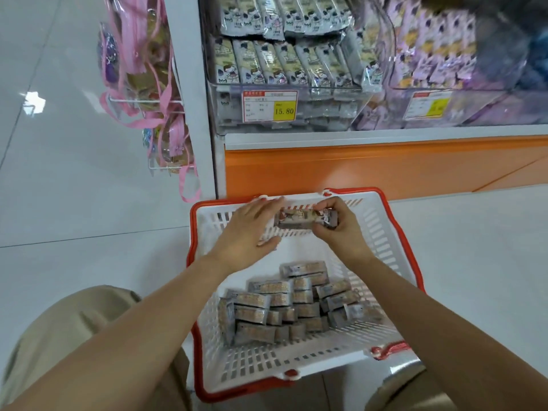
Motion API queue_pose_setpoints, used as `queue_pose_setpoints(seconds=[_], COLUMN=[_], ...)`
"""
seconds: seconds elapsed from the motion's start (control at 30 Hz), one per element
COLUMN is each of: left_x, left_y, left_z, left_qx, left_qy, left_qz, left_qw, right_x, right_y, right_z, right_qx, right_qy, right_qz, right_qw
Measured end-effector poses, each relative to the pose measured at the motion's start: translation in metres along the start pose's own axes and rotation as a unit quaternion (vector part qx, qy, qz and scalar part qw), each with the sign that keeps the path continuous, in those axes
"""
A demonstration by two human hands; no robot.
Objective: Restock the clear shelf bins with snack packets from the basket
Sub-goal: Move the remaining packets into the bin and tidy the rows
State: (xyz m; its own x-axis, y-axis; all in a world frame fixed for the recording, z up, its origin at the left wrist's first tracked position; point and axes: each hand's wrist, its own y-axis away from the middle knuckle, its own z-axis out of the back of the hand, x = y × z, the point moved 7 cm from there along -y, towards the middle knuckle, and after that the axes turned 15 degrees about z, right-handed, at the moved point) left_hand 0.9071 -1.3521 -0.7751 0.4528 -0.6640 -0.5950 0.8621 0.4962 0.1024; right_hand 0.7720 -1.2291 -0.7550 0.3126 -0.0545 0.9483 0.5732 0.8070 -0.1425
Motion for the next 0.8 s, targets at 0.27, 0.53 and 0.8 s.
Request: queue_pose_setpoints(seconds=[0.27, 0.53, 0.8], left_x=[-0.053, -0.108, -0.087], left_y=[-0.017, -0.019, -0.039], left_z=[0.058, 0.159, 0.154], left_qx=[-0.095, -0.362, -0.288], left_qy=[0.072, -0.080, -0.231], left_qz=[-0.053, -0.076, -0.002], left_qw=[0.991, 0.925, 0.929], right_x=[0.058, 0.154, 0.190], right_y=[-0.009, -0.039, -0.094], right_z=[0.031, 0.073, 0.073], right_qx=[0.043, -0.118, -0.218], right_qy=[0.081, 0.074, 0.202], right_qz=[0.097, 0.253, 0.272], right_qw=[0.991, 0.957, 0.915])
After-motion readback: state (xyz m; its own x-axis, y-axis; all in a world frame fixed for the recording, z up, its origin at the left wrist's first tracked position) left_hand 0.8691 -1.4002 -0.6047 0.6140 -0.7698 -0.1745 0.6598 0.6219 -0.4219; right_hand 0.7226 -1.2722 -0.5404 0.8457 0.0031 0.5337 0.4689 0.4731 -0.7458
